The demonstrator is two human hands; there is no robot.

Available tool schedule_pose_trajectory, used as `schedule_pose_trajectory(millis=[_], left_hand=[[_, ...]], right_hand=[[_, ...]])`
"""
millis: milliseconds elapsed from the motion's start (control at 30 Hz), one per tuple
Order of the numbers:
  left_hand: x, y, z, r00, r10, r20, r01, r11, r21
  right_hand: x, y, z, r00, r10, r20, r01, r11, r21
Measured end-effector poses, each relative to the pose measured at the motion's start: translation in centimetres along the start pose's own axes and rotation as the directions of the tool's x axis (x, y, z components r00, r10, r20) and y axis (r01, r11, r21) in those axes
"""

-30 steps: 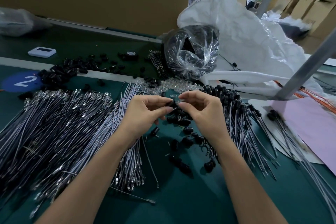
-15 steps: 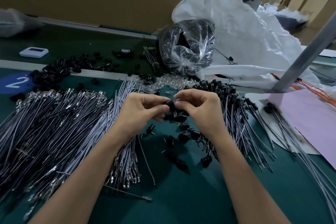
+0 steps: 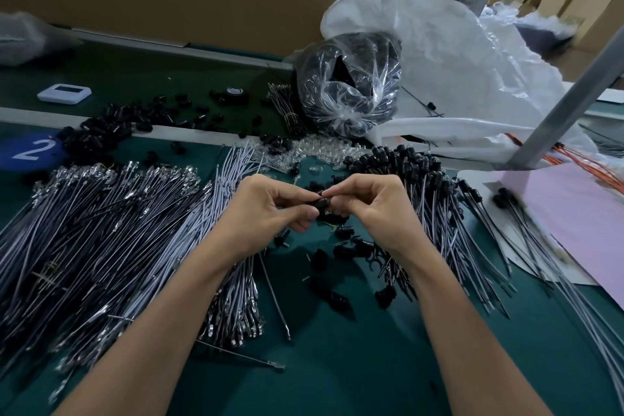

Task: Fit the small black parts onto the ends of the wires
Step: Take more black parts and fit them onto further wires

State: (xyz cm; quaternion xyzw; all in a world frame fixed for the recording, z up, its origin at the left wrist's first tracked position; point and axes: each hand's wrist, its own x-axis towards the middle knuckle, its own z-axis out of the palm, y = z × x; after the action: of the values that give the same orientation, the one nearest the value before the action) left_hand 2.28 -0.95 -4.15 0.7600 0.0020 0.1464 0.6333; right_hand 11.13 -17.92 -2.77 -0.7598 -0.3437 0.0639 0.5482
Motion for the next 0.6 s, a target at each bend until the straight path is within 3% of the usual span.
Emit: schedule_pose_trajectory(millis=[600], left_hand=[[-0.4, 1.1, 1.2, 0.998, 0.065, 0.005, -0.062, 0.966, -0.250]], right_hand=[[-0.6, -1.1, 0.3, 0.998, -0.041, -0.057, 0.057, 0.951, 0.305]])
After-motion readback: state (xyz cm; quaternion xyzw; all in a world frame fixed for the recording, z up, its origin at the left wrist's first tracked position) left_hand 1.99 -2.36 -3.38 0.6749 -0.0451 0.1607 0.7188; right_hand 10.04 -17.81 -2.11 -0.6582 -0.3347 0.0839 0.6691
